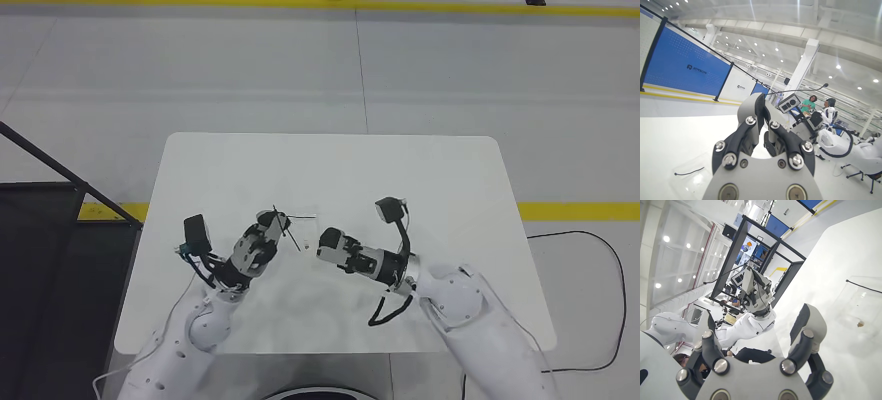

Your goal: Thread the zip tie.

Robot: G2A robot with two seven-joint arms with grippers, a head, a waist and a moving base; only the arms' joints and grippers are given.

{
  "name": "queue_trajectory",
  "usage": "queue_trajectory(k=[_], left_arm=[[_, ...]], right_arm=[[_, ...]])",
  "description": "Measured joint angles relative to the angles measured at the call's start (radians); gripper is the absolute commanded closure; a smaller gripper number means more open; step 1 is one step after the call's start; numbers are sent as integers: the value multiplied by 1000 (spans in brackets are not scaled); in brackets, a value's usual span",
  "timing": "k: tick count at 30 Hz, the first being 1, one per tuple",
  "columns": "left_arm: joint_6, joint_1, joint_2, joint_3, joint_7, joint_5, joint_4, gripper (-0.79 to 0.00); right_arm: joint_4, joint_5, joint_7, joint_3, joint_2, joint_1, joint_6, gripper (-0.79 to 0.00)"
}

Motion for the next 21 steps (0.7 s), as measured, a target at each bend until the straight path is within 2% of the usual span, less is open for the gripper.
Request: queue_trajectory(k=[5,8,9,14,21], left_arm=[[-10,-4,-3,3,-29,-18,5,0],[-10,-9,-6,10,-34,-16,11,0],[-11,-11,-7,12,-35,-13,14,0],[-16,-14,-11,16,-31,-4,23,0],[-16,-15,-16,12,-17,6,29,0]], right_arm=[[10,-49,-49,-27,-10,12,-2,-613],[11,-74,-69,-40,-15,19,9,-486],[11,-82,-74,-44,-16,21,14,-474],[11,-105,-85,-58,-22,26,29,-308],[15,-96,-70,-62,-25,27,34,-234]])
